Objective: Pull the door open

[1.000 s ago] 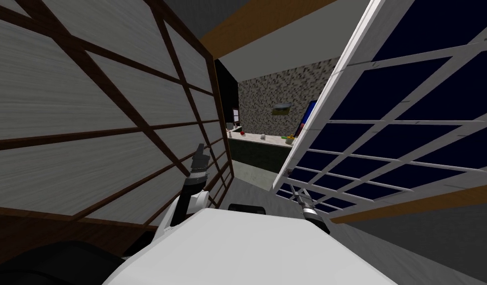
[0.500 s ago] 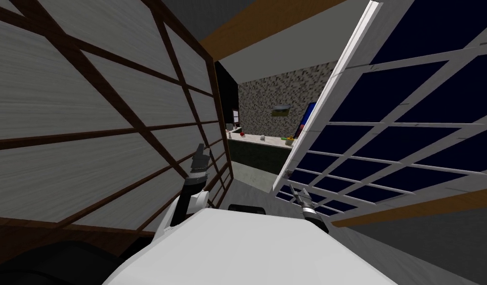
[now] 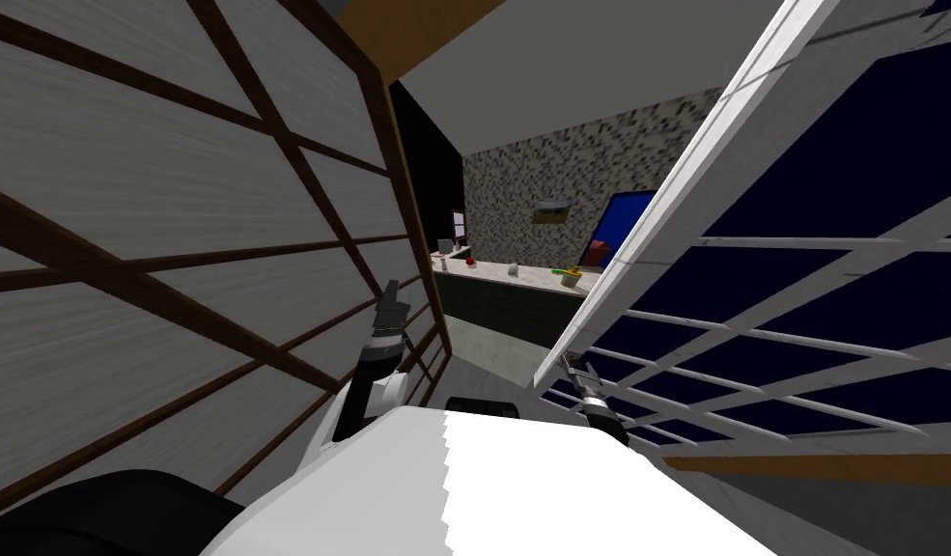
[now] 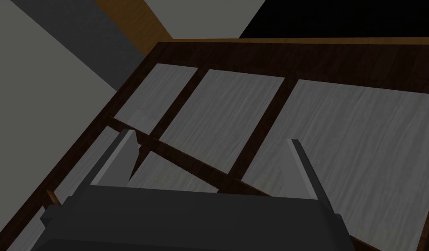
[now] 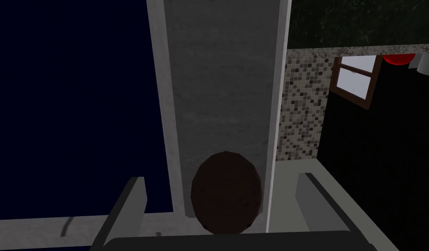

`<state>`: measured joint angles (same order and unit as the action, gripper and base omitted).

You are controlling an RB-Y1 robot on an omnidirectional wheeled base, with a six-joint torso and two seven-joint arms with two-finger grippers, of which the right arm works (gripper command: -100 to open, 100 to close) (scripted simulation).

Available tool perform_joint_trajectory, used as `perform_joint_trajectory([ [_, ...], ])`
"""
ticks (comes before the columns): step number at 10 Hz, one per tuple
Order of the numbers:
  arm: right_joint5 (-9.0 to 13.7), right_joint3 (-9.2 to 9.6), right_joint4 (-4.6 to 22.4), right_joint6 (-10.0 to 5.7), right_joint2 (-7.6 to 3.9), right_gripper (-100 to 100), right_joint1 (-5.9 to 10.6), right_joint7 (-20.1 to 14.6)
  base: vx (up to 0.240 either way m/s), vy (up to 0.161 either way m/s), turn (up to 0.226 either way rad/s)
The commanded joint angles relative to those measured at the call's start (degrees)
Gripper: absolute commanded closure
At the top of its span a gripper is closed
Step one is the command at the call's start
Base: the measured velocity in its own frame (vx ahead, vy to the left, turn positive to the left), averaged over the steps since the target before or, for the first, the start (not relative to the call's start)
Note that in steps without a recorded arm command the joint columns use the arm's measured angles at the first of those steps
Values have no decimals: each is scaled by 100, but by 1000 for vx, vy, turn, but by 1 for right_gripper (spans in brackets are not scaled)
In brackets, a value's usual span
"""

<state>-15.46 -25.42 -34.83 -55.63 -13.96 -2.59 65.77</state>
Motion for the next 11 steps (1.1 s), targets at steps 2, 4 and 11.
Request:
perform_joint_trajectory([
  [2, 0, 0, 0, 0, 0, 100, 0, 0, 32, -13, -1],
  [4, 0, 0, 0, 0, 0, 100, 0, 0, -25, 14, 11],
  [11, 126, 91, 10, 22, -2, 100, 15, -505, -12, -6, 15],
])
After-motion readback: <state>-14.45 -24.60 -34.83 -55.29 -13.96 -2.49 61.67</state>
